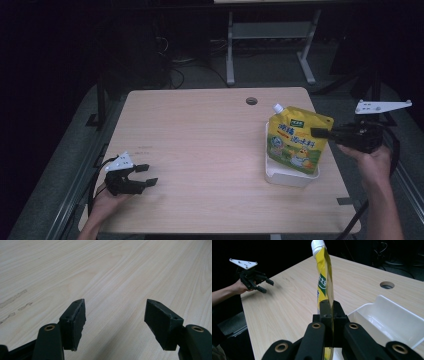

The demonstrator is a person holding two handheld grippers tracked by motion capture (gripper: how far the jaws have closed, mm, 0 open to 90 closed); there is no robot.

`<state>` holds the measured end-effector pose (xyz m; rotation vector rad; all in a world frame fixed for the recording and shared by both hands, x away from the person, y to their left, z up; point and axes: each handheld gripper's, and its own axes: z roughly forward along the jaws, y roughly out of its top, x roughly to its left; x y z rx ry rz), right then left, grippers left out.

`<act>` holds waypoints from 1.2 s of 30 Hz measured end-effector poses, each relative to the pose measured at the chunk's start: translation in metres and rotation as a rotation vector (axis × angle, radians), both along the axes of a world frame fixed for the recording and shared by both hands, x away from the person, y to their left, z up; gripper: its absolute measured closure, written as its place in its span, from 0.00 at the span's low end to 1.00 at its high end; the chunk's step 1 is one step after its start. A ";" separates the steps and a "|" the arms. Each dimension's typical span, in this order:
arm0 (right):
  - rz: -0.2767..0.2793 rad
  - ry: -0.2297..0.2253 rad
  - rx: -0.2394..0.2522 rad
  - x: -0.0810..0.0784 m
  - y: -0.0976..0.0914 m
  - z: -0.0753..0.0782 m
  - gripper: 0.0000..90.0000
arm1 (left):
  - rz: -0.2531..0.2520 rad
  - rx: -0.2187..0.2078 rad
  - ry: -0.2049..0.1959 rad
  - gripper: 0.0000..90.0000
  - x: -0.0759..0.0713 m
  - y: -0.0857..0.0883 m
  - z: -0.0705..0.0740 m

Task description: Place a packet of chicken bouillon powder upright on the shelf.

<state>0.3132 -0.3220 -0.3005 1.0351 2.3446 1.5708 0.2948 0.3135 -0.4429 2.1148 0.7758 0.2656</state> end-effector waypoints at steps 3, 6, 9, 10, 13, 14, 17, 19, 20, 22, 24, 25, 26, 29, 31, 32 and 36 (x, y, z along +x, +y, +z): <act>-0.004 0.006 -0.003 0.000 -0.001 -0.004 1.00 | -0.003 0.003 -0.001 0.37 0.000 -0.001 0.000; -0.009 0.009 -0.004 -0.001 -0.003 -0.008 1.00 | -0.004 0.004 0.001 0.37 0.000 -0.001 -0.001; -0.015 0.019 0.001 -0.001 -0.004 -0.013 1.00 | -0.003 0.004 0.003 0.37 0.000 -0.001 -0.001; -0.016 0.020 0.005 -0.001 -0.004 -0.015 1.00 | -0.003 0.004 0.003 0.37 0.000 -0.001 -0.001; -0.014 0.026 0.002 0.000 -0.003 -0.018 1.00 | -0.003 0.004 0.003 0.37 0.000 -0.001 -0.001; -0.013 0.028 0.002 0.000 -0.002 -0.020 1.00 | -0.002 0.003 0.003 0.37 0.000 -0.001 -0.001; -0.014 0.032 0.002 0.001 -0.001 -0.023 1.00 | -0.002 0.002 0.003 0.37 0.000 -0.001 -0.001; -0.016 0.035 0.003 0.001 -0.001 -0.024 1.00 | -0.002 0.002 0.002 0.37 0.000 -0.001 -0.001; -0.016 0.036 0.004 0.002 -0.001 -0.025 1.00 | -0.002 0.002 0.002 0.37 0.000 -0.001 -0.001; -0.020 0.038 0.006 0.001 -0.002 -0.027 1.00 | -0.002 0.002 0.003 0.37 0.000 -0.001 -0.001; -0.024 0.040 0.007 0.001 -0.002 -0.030 1.00 | -0.004 0.006 0.002 0.37 0.000 -0.001 -0.001; -0.027 0.042 0.007 0.002 -0.001 -0.031 1.00 | -0.004 0.006 0.002 0.37 0.000 -0.001 -0.001; -0.027 0.041 0.006 0.002 -0.001 -0.032 0.99 | -0.004 0.006 0.002 0.37 0.000 -0.001 -0.001; -0.030 0.048 0.006 0.002 -0.001 -0.035 0.99 | -0.003 0.004 0.003 0.37 0.000 -0.001 -0.001; -0.032 0.051 0.005 0.002 -0.001 -0.038 0.99 | -0.003 0.003 0.003 0.37 0.000 -0.001 -0.001; -0.033 0.053 0.005 0.002 -0.001 -0.039 0.99 | -0.003 0.004 0.002 0.37 0.000 -0.001 -0.001; -0.043 0.062 0.001 0.002 -0.002 -0.045 0.99 | -0.003 0.003 0.002 0.37 0.000 -0.001 -0.001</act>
